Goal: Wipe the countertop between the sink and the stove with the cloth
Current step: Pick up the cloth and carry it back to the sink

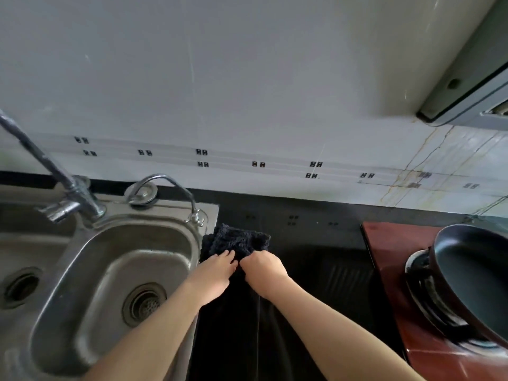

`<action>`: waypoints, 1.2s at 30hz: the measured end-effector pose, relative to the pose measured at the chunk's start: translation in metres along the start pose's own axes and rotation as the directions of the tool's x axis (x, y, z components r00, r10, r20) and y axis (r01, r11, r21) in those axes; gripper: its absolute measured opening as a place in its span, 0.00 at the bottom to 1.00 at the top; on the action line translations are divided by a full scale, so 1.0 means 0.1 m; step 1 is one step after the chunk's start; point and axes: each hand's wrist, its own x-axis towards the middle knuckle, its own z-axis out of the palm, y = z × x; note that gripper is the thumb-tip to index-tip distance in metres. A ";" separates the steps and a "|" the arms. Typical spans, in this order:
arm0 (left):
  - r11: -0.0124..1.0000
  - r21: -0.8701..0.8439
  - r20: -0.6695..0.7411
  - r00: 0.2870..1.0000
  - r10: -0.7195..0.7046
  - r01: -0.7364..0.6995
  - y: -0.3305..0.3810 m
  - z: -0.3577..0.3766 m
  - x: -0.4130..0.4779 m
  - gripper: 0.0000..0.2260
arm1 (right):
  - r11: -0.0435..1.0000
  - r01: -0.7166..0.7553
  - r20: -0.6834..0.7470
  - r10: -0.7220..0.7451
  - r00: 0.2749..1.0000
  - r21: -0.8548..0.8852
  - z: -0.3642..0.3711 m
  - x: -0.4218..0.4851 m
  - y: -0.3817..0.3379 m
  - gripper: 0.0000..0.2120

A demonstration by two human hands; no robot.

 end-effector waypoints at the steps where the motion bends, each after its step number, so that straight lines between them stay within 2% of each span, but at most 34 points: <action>1: 0.999 -0.037 -0.007 1.000 0.006 -0.006 -0.03 0.02 -0.15 0.27 | 1.000 0.007 0.021 -0.008 1.000 0.015 -0.01 -0.06 -0.10 0.08; 5: 0.975 -0.222 0.016 1.000 0.024 -0.020 -0.05 0.38 -0.95 0.30 | 0.997 0.050 0.136 -0.058 0.989 0.065 0.06 -0.44 -0.55 0.10; 7: 0.962 -0.270 -0.010 0.999 0.035 -0.036 -0.14 0.69 -1.21 0.39 | 0.996 0.061 0.182 -0.073 0.981 0.071 0.15 -0.61 -0.78 0.11; 8: 0.947 -0.304 -0.015 0.994 0.109 -0.108 -0.19 0.78 -1.31 0.46 | 0.994 0.068 0.194 -0.085 0.977 0.089 0.17 -0.70 -0.88 0.11; 9: 0.937 -0.337 0.005 0.995 0.100 -0.092 -0.24 0.76 -1.42 0.45 | 0.992 0.081 0.220 -0.101 0.970 0.099 0.15 -0.75 -0.99 0.11; 10: 0.941 -0.338 0.007 1.000 -0.002 0.004 -0.22 0.65 -1.59 0.37 | 0.990 0.097 0.256 -0.121 0.959 0.106 0.12 -0.78 -1.09 0.11; 11: 0.960 -0.281 -0.057 0.998 -0.009 -0.007 -0.22 0.56 -1.82 0.28 | 0.986 0.133 0.291 -0.158 0.943 0.104 0.09 -0.80 -1.22 0.11; 12: 0.944 -0.326 -0.002 0.999 -0.043 0.040 -0.21 0.43 -1.99 0.23 | 0.978 0.182 0.318 -0.205 0.926 0.100 0.05 -0.81 -1.35 0.11; 14: 0.904 -0.419 0.012 0.996 -0.085 0.082 -0.26 0.31 -2.21 0.18 | 0.957 0.269 0.355 -0.291 0.888 0.111 0.00 -0.81 -1.61 0.12; 16: 0.899 -0.409 0.053 0.987 -0.149 0.158 -0.47 0.21 -2.37 0.17 | 0.936 0.337 0.372 -0.349 0.860 0.098 -0.07 -0.77 -1.89 0.12; 19: 0.892 -0.367 0.058 0.964 -0.260 0.262 -0.86 0.02 -2.59 0.20 | 0.909 0.414 0.332 -0.408 0.851 0.057 -0.27 -0.65 -2.28 0.10; 23: 0.876 -0.317 -0.073 0.911 -0.405 0.364 -1.27 -0.41 -2.89 0.21 | 0.903 0.421 0.129 -0.428 0.894 0.079 -0.50 -0.40 -2.65 0.10; 25: 0.849 -0.346 -0.084 0.888 -0.453 0.400 -1.45 -0.48 -3.08 0.21 | 0.892 0.431 0.058 -0.442 0.895 0.135 -0.52 -0.38 -2.87 0.10; 28: 0.803 -0.389 -0.037 0.864 -0.503 0.451 -1.50 -0.44 -3.37 0.21 | 0.863 0.471 0.058 -0.487 0.871 0.181 -0.43 -0.44 -3.12 0.12; 30: 0.748 -0.454 0.022 0.846 -0.533 0.483 -1.40 -0.28 -3.56 0.19 | 0.848 0.494 0.116 -0.519 0.847 0.190 -0.32 -0.48 -3.20 0.13; 32: 0.671 -0.503 0.156 0.821 -0.549 0.545 -1.34 -0.02 -3.78 0.18 | 0.830 0.516 0.221 -0.555 0.802 0.213 -0.24 -0.51 -3.19 0.15; 34: 0.575 -0.539 0.315 0.781 -0.539 0.615 -1.33 0.23 -3.96 0.23 | 0.822 0.488 0.331 -0.567 0.755 0.295 -0.27 -0.56 -3.13 0.19; 36: 0.516 -0.564 0.368 0.756 -0.541 0.644 -1.33 0.26 -3.97 0.24 | 0.821 0.454 0.290 -0.553 0.781 0.346 -0.37 -0.53 -2.97 0.18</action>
